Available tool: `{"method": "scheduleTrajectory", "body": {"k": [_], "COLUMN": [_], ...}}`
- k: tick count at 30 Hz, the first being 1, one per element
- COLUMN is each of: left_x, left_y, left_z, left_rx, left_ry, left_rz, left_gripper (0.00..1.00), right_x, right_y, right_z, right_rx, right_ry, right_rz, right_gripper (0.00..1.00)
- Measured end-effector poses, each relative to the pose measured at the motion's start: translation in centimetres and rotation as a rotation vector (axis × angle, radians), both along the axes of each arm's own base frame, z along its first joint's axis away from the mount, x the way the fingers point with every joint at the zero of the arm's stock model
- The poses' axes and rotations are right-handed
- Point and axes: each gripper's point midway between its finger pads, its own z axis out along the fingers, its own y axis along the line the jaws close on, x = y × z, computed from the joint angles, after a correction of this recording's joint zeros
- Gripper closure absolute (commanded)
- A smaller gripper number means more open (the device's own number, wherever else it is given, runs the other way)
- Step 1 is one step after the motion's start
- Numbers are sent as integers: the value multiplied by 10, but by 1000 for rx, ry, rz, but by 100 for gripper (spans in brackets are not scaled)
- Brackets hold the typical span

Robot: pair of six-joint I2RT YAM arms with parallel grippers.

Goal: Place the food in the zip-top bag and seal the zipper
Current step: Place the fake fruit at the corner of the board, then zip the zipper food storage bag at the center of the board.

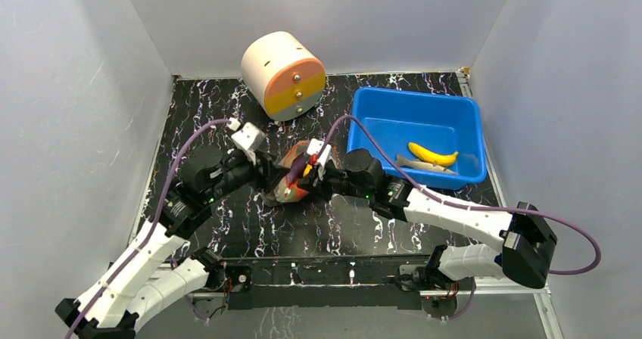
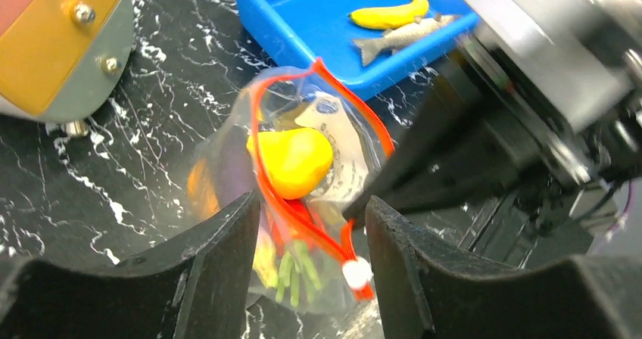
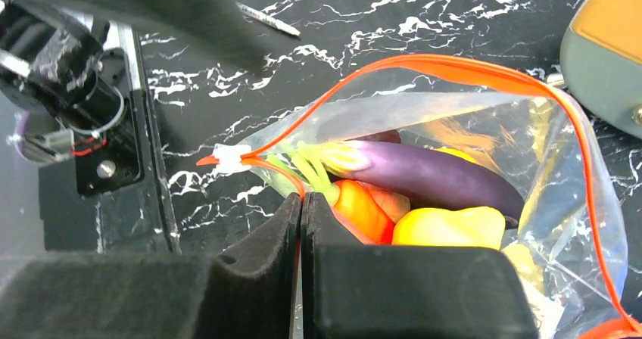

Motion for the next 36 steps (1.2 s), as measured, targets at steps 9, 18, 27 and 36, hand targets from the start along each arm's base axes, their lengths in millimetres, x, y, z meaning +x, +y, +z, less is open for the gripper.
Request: {"method": "scheduleTrajectory", "body": {"k": [9, 18, 27, 36], "left_x": [-34, -40, -21, -9], "left_y": [1, 4, 6, 7], "left_z": [-29, -77, -73, -65], "left_rx": [121, 198, 211, 209], "left_ry": [-120, -93, -194, -275], "left_rz": [-236, -287, -221, -186], "left_gripper": [47, 52, 52, 56], "right_x": [20, 29, 25, 23], "right_y": [-4, -5, -2, -2], "right_z": [17, 24, 27, 26], "right_rx": [100, 168, 187, 189], "right_ry": [159, 249, 269, 278], "right_rz": [-113, -146, -125, -119], "right_gripper": [100, 100, 100, 100]}}
